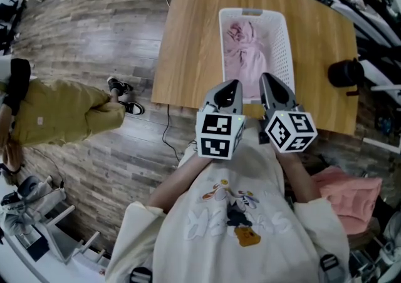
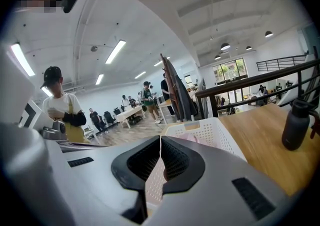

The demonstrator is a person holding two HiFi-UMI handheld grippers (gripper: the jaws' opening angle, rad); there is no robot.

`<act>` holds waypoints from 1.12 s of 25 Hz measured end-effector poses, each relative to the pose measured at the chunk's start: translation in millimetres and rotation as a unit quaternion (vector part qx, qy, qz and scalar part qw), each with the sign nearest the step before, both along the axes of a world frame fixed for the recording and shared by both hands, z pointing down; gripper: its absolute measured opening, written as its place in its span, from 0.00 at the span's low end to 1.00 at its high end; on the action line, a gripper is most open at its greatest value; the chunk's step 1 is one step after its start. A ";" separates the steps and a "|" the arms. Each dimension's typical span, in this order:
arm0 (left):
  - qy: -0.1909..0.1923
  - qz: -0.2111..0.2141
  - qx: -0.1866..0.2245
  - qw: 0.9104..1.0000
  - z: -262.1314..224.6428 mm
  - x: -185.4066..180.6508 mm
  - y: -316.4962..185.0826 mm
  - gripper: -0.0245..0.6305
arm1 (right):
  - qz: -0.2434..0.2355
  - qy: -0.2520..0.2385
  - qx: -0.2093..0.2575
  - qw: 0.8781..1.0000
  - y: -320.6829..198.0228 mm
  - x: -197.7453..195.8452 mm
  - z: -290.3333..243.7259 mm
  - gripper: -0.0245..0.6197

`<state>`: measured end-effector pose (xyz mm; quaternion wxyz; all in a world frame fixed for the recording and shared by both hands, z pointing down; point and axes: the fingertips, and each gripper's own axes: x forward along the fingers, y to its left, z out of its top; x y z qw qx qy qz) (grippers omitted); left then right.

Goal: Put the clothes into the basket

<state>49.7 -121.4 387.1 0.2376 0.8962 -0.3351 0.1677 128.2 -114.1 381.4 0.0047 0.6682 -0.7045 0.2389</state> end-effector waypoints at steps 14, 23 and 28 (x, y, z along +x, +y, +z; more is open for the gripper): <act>0.014 -0.023 0.001 1.000 -4.3 -19.5 19.1 0.04 | -0.016 0.006 0.014 1.000 15.2 -5.1 -8.4 0.08; -0.012 -0.070 0.001 0.997 -4.8 -7.7 41.9 0.04 | -0.059 0.002 0.019 0.998 33.4 9.1 -25.8 0.08; -0.034 -0.071 0.026 0.997 -8.8 10.6 70.4 0.04 | -0.063 0.017 0.026 0.998 66.0 23.6 -30.0 0.08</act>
